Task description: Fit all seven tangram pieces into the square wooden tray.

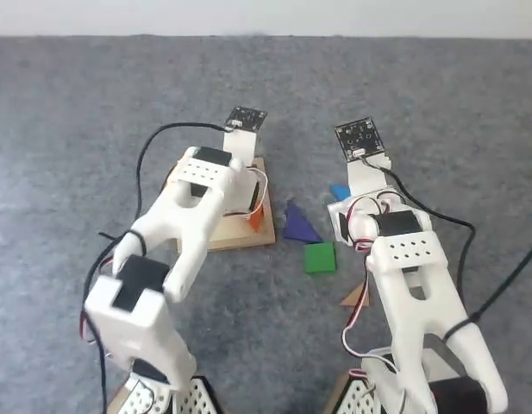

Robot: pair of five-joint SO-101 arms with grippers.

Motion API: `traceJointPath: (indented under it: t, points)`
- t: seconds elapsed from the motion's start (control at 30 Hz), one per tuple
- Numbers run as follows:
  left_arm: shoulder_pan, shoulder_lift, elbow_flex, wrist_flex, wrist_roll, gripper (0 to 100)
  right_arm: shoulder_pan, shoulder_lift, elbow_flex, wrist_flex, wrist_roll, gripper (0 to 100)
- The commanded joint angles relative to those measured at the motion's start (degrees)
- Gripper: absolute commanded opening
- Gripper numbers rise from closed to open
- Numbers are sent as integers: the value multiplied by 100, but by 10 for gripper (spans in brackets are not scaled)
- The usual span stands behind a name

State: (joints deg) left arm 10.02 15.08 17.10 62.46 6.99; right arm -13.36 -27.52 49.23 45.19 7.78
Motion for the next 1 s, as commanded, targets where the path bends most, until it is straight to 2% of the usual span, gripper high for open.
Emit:
traceJointPath:
  t: [0.0, 0.1, 0.2, 0.4, 0.5, 0.77, 0.97]
  points:
    - [-35, -1116, 673, -141, -44, 11, 31, -259, -35, -101, 79, 9]
    - [167, -1240, 1138, -571, -202, 12, 31, -259, -35, -101, 79, 9]
    - [413, -809, 1015, -598, -167, 12, 31, -259, -35, -92, 79, 9]
    - [114, 360, -488, 132, 62, 12, 31, -259, -35, -92, 79, 9]
    - [88, 686, -1051, 220, 44, 12, 31, -259, -35, -92, 79, 9]
    - [88, 668, -1165, -589, -167, 12, 31, -259, -35, -101, 79, 9]
    - [-149, -44, -1015, -202, -158, 11, 31, -259, -35, -101, 79, 9]
